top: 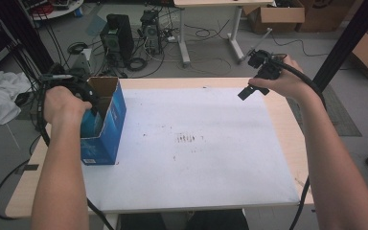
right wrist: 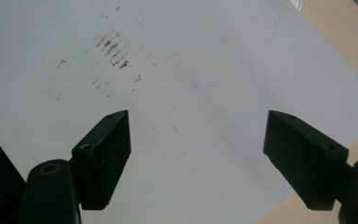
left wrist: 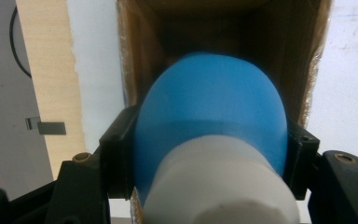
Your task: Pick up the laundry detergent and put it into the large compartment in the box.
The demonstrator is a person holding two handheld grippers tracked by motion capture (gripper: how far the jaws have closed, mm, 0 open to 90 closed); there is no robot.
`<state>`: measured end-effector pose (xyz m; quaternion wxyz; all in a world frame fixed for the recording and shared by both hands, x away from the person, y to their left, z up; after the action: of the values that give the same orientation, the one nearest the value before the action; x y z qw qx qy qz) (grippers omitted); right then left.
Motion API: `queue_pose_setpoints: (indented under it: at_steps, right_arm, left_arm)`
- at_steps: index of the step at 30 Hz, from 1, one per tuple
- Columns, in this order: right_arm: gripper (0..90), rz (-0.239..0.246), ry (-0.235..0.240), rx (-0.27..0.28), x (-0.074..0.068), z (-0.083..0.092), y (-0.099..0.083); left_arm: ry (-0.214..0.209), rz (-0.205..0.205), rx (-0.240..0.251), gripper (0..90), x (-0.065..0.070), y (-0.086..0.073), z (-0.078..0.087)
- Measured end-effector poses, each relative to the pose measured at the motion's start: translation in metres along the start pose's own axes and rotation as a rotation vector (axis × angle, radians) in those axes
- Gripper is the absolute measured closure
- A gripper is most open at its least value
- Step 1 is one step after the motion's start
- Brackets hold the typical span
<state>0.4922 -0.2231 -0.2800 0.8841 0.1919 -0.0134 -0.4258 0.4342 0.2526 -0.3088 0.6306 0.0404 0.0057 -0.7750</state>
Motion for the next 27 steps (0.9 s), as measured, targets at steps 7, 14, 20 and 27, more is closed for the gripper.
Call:
queue_pose_setpoints:
  at_steps: [7, 14, 20, 27]
  right_arm:
    - [23.1, 0.001, 0.002, -0.002, -0.001, -0.001, 0.000]
    - [23.2, -0.001, 0.003, -0.003, -0.001, -0.001, -0.001]
    - [23.2, -0.001, 0.002, -0.004, 0.001, -0.001, -0.003]
    - [23.2, -0.004, 0.002, -0.005, 0.003, -0.001, -0.005]
  left_arm:
    - [-0.003, -0.002, -0.008, 37.7, 0.003, 0.000, -0.013]
    - [-0.005, -0.017, -0.028, 37.7, 0.006, -0.002, -0.027]
    - [-0.008, -0.015, -0.035, 37.7, 0.008, -0.002, -0.035]
    - [-0.004, -0.029, -0.035, 37.6, 0.010, -0.001, -0.038]
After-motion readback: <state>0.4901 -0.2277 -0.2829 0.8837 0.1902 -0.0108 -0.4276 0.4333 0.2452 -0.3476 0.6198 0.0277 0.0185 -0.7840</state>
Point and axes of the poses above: each handheld gripper's, and its own axes: z roughly backward along the jaws, y roughly out of its top, x roughly to its right, the point moved 7 cm from there along -z, roughly forward along the jaws, and after that the axes turned 14 degrees about -z, right-handed, at the moved point
